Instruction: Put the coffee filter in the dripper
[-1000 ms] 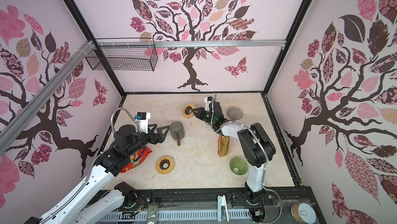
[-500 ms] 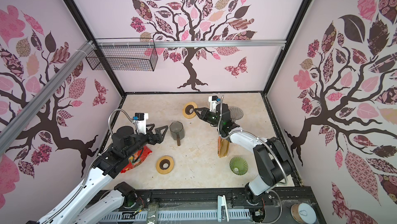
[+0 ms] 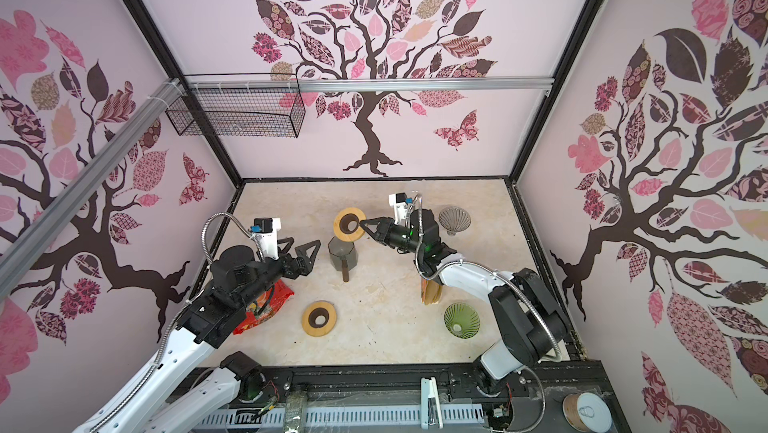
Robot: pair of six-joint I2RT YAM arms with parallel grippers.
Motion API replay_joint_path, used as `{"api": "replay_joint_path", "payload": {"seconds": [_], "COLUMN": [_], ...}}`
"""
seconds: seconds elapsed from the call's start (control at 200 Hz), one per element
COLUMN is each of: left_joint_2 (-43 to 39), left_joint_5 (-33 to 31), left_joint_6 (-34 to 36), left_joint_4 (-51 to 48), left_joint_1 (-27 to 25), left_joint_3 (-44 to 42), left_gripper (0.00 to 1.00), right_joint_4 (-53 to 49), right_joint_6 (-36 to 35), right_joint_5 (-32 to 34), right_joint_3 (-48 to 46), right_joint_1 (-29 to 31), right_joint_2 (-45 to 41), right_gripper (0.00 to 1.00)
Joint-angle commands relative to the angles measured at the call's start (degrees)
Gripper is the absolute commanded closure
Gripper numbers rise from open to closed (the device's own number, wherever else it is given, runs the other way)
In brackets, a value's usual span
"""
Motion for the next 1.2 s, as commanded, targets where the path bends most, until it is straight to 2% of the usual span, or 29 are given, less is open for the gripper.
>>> {"api": "replay_joint_path", "payload": {"seconds": [0.0,0.595,1.195], "left_joint_2": [0.0,2.7,6.8], "left_joint_5": [-1.4,-0.2,0.3], "left_joint_6": [1.0,0.7,0.9], "left_joint_4": [0.4,-1.7,-6.0], "left_joint_1": [0.2,0.2,0.2], "left_joint_3": [1.1,2.4,4.7], "left_gripper": [0.05,0.05,0.05], "right_joint_4": [5.2,3.3,1.7], "right_joint_6": [3.5,4.5,4.2], "right_joint_5": [-2.0,-3.0,-4.4], "right_joint_3": [0.9,5.2,8.7], "right_joint_1": [0.6,3.1,3.6], "right_joint_2": [3.3,13.9,18.7], "right_gripper": [0.99,0.99,0.98]}}
